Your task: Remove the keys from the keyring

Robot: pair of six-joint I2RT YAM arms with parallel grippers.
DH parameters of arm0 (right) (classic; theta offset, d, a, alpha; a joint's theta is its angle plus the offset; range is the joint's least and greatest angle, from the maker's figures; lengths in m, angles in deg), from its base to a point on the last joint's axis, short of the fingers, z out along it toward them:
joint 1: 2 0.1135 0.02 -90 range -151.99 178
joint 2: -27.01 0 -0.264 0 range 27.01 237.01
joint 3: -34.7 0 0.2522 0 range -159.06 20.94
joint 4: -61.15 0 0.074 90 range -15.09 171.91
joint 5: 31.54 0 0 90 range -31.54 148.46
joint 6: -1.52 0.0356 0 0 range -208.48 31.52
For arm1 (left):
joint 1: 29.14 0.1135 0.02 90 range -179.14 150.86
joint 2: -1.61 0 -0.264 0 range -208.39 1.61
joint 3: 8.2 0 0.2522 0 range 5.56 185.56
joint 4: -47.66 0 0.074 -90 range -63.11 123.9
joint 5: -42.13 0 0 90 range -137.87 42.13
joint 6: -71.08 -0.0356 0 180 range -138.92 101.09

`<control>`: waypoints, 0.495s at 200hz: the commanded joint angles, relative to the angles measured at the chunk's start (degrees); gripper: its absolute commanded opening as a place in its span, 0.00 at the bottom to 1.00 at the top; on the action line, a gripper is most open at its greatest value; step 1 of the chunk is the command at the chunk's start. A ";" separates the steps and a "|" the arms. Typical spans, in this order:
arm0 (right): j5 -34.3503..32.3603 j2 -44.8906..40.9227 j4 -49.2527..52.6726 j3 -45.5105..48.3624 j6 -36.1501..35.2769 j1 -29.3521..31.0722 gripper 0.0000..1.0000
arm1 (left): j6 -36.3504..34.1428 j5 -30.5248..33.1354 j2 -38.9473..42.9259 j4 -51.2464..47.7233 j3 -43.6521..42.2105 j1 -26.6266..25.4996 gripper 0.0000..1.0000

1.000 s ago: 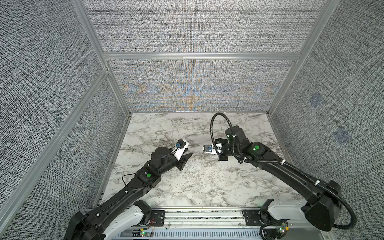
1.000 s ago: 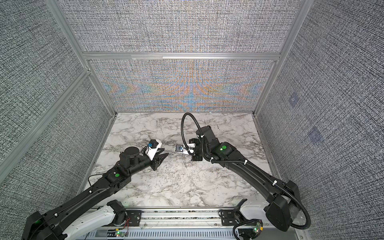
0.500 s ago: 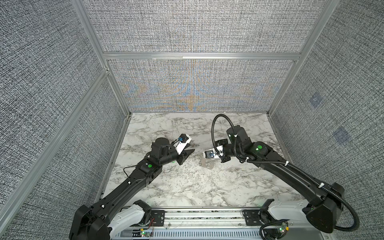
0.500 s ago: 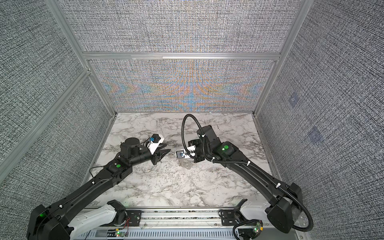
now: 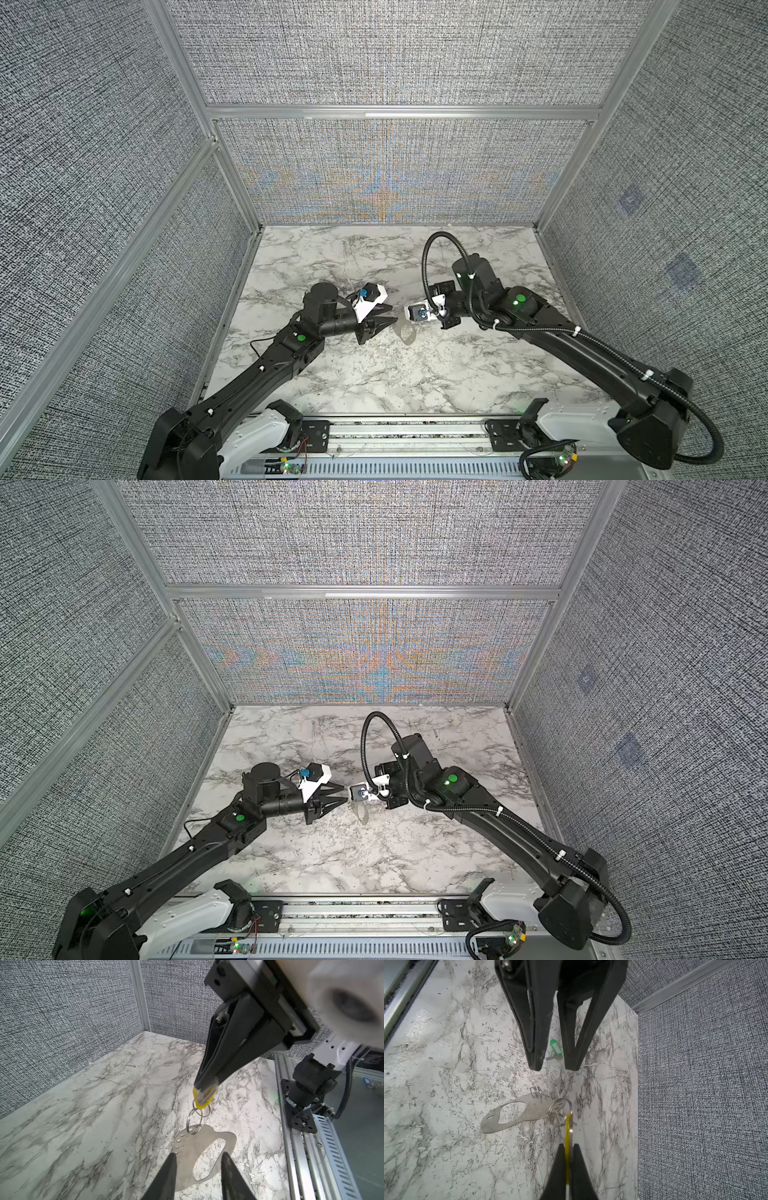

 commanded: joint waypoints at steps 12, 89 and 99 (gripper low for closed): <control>0.30 -0.46 -2.10 0.49 0.87 0.63 0.00 | 4.20 -1.39 -0.35 10.23 -2.39 0.08 0.38; -0.40 -0.55 -3.35 0.06 0.90 2.20 0.00 | 7.13 -4.26 -5.57 17.98 -3.98 -0.32 0.30; -0.66 -0.56 -3.44 0.01 0.82 2.40 0.00 | 7.22 -4.27 -5.83 18.29 -3.94 -0.45 0.30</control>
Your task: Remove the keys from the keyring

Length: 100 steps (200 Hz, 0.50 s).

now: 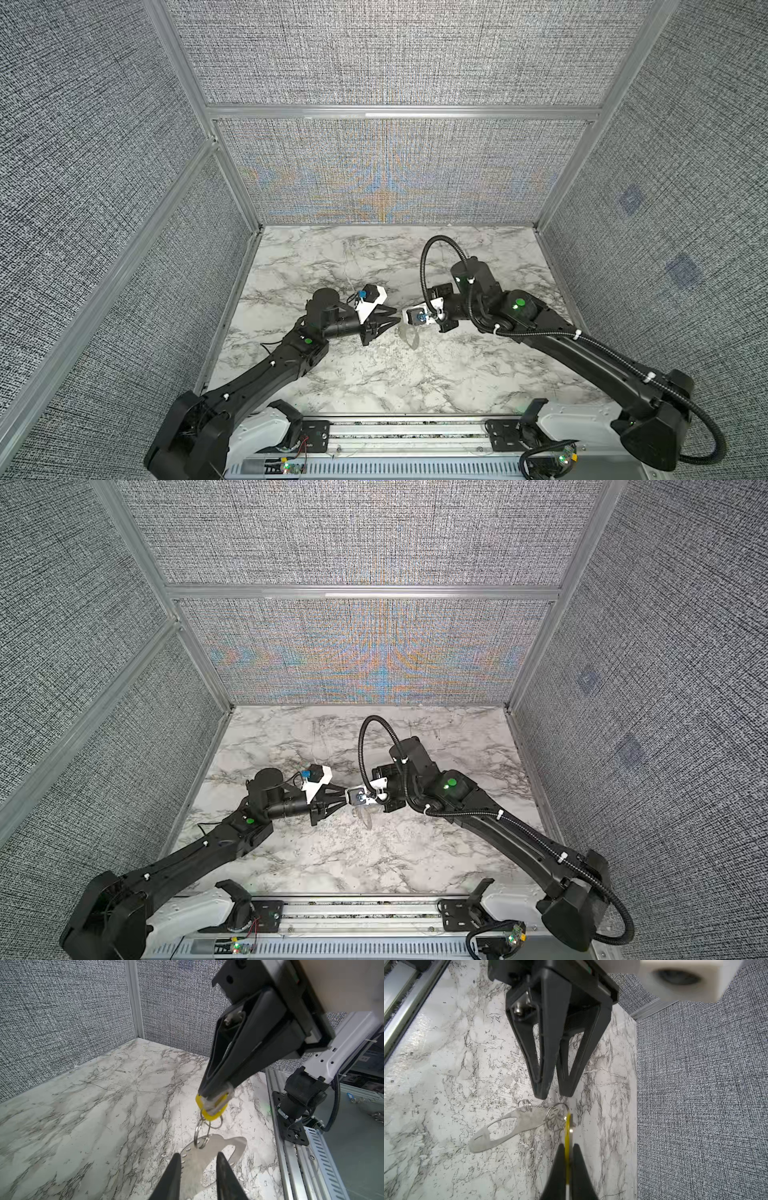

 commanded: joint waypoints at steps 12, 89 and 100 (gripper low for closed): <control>-0.52 0.00 -2.02 -0.58 -0.04 0.70 0.00 | 1.24 -1.54 -0.80 4.39 -0.20 -0.30 0.29; -1.38 0.94 -1.97 -1.59 -0.29 0.84 0.00 | 1.79 -1.10 -0.70 5.24 -0.94 -1.27 0.15; -1.60 1.03 -1.89 -1.59 -0.31 0.91 0.00 | 1.78 -0.85 -0.53 5.28 -1.04 -1.35 0.13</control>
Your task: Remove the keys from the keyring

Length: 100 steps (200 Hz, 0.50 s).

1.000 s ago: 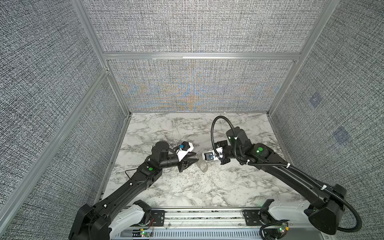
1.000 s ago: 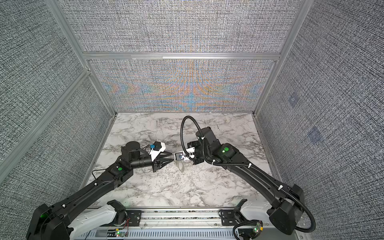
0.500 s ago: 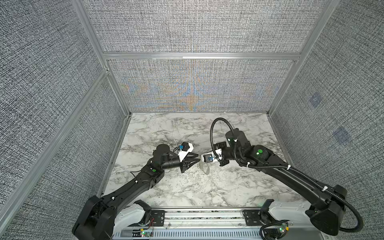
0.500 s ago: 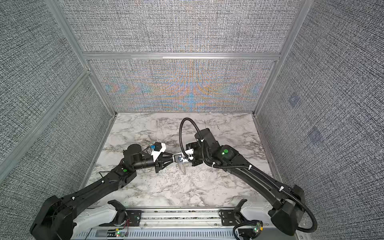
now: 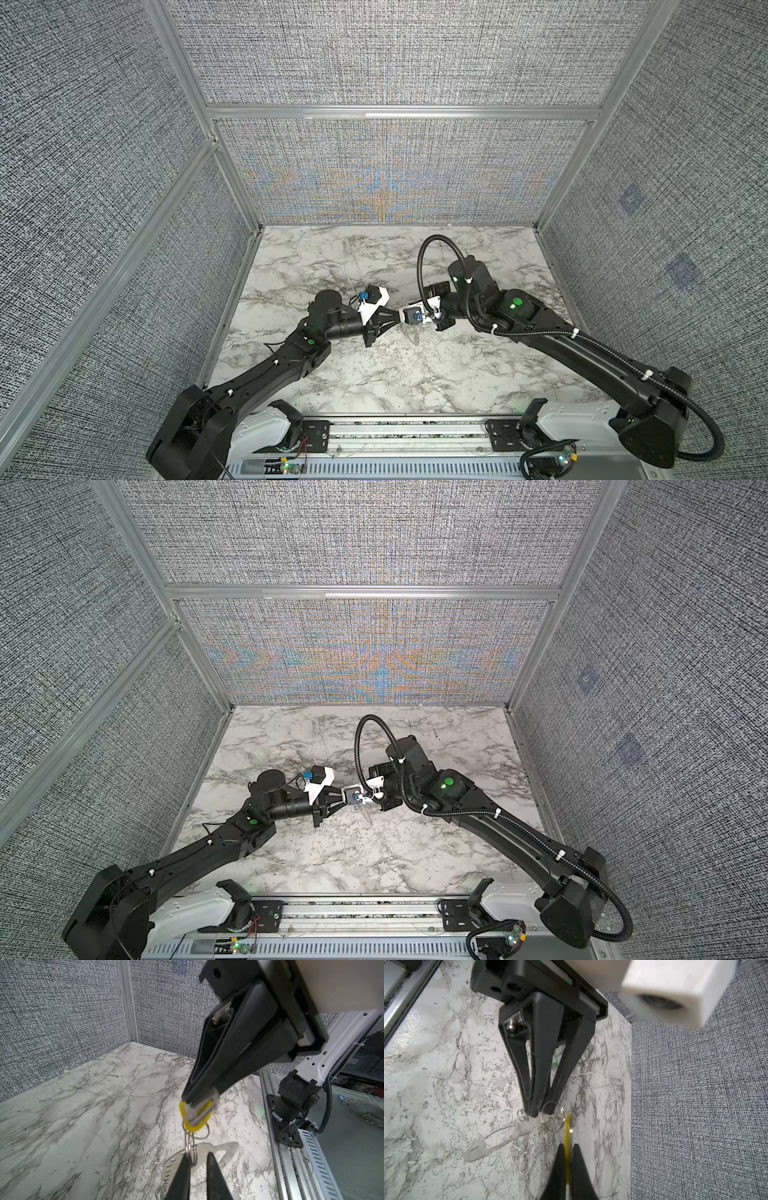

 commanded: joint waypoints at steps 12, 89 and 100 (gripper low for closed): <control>-0.14 0.01 -0.85 -0.52 0.00 0.08 0.00 | 0.19 -0.23 0.59 2.30 -0.29 -0.06 0.12; -2.84 0.42 -0.62 -0.74 0.44 1.03 0.00 | 0.74 2.39 0.35 1.17 0.52 -0.41 0.00; -3.40 0.53 -0.68 -0.87 0.42 1.30 0.00 | 0.48 2.84 0.36 -0.01 0.97 -0.57 0.00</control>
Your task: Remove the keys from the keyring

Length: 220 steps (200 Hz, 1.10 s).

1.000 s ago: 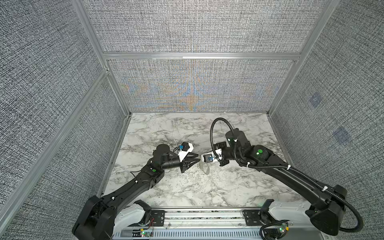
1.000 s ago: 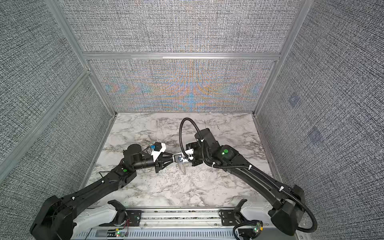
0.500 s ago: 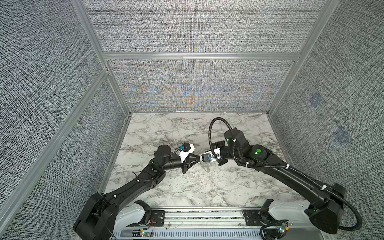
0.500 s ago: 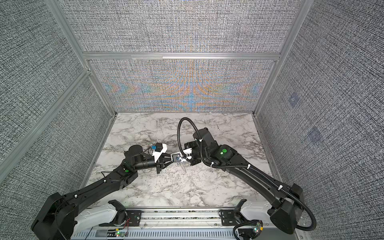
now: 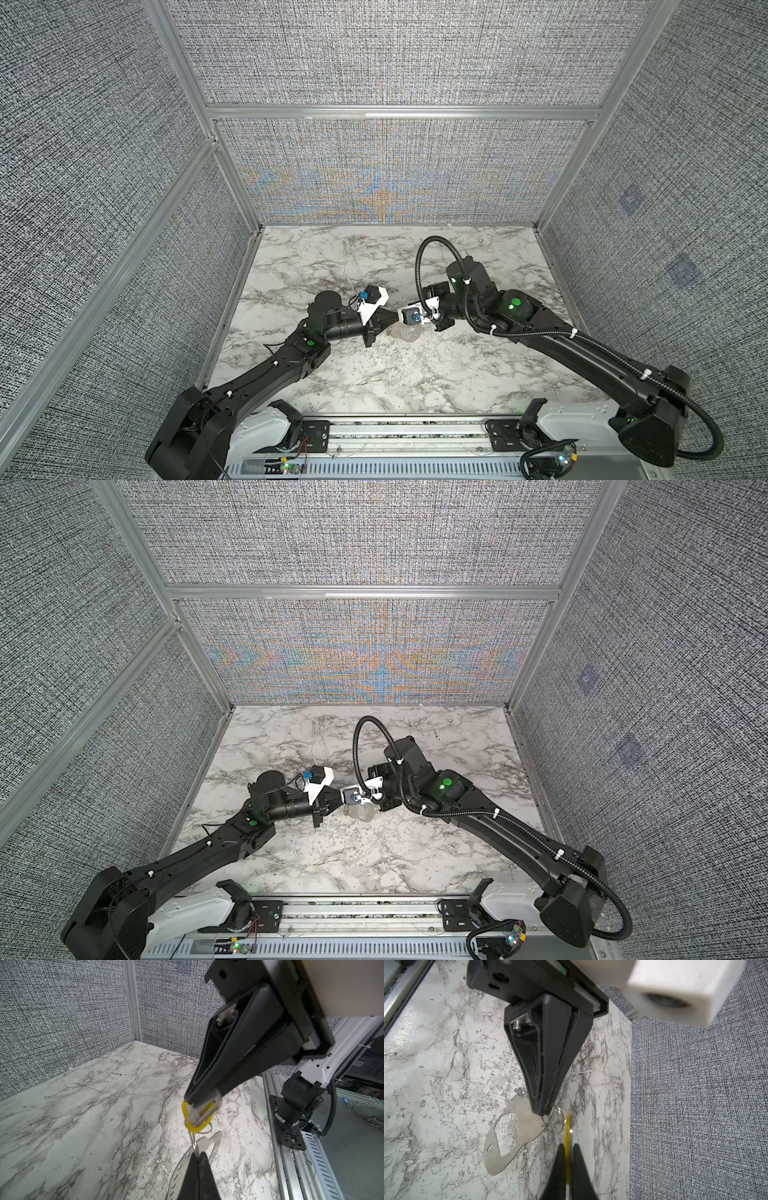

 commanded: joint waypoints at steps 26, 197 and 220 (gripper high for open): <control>-3.86 0.67 -0.84 -1.09 0.05 1.55 0.00 | -0.34 1.97 0.13 -1.47 1.51 -0.50 0.00; -18.43 0.66 -8.48 2.55 -5.09 6.85 0.00 | 1.69 5.92 1.88 -9.58 3.73 -1.00 0.21; -15.30 -0.08 -8.92 3.26 -5.36 5.39 0.00 | -0.72 7.57 5.32 -13.75 3.21 -0.99 0.31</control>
